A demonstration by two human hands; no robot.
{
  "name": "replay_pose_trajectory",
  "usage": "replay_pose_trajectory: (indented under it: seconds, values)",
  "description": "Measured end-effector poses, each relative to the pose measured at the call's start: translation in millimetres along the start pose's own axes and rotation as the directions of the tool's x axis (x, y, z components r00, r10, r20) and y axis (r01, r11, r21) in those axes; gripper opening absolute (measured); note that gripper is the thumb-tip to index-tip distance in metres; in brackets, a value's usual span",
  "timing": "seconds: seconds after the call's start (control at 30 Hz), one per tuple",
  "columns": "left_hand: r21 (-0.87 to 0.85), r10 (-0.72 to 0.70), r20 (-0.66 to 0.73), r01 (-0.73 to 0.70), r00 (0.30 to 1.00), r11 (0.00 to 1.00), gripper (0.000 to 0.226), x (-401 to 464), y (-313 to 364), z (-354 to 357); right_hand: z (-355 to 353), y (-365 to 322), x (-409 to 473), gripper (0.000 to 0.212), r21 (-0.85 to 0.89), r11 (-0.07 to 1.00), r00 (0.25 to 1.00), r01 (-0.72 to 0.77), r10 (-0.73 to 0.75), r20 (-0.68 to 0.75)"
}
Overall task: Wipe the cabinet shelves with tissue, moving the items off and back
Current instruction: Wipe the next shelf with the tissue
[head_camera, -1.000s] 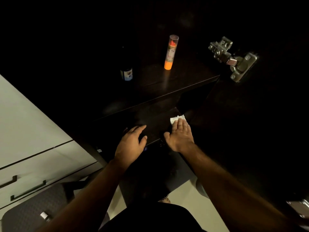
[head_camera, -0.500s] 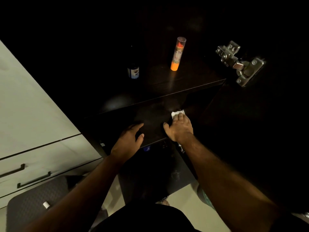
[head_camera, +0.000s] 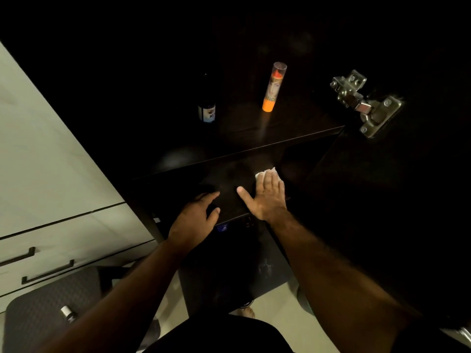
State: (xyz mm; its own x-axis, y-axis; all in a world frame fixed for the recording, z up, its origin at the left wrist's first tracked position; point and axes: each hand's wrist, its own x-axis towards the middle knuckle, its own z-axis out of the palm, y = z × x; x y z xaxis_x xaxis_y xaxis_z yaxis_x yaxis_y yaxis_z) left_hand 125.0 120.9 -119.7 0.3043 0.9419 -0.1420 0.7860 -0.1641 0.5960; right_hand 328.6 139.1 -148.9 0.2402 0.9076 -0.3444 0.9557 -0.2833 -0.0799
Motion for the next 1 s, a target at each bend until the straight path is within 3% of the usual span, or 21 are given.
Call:
replay_pose_trajectory:
  seconds: [0.17,0.3,0.4,0.47,0.63,0.73,0.83,0.9,1.0]
  values:
    - [-0.031,0.001,-0.003,-0.001,1.000,1.000,0.050,3,0,4,18,6,-39,0.106,-0.055,0.972,0.973,0.228,-0.229,-0.017]
    - [-0.083,-0.034,0.012,0.035,0.999,0.996,0.050,7,-4,3,11,22,-41,0.102,-0.141,0.990,0.999,0.026,-0.022,0.036]
    - [-0.082,-0.026,0.004,0.026,1.000,0.996,0.050,7,-5,5,-9,9,-14,0.103,-0.096,0.991,0.988,-0.097,0.108,0.115]
    - [-0.064,-0.008,0.000,0.008,1.000,0.998,0.049,5,-4,5,-12,-4,-1,0.105,-0.080,0.994,0.990,-0.081,0.089,0.109]
    - [-0.076,-0.007,-0.016,0.006,1.000,0.997,0.049,6,-5,5,9,-2,-41,0.103,-0.086,0.989,0.991,0.121,-0.115,0.071]
    - [-0.094,0.030,-0.023,-0.033,0.999,0.995,0.047,8,-10,8,13,17,-51,0.102,-0.122,0.992,0.999,0.012,-0.007,0.045]
    - [-0.077,0.100,-0.033,-0.103,0.994,0.992,0.047,7,-14,12,-3,15,-28,0.103,-0.099,0.987,0.984,-0.126,0.137,0.116]
    - [-0.026,0.132,-0.058,-0.134,0.989,0.991,0.047,5,-15,14,-5,4,-20,0.102,-0.092,0.989,0.986,-0.113,0.124,0.115]
    - [0.093,0.186,-0.080,-0.179,0.979,0.979,0.048,0,-20,17,8,5,-39,0.091,-0.055,0.998,0.996,0.038,-0.034,0.078]
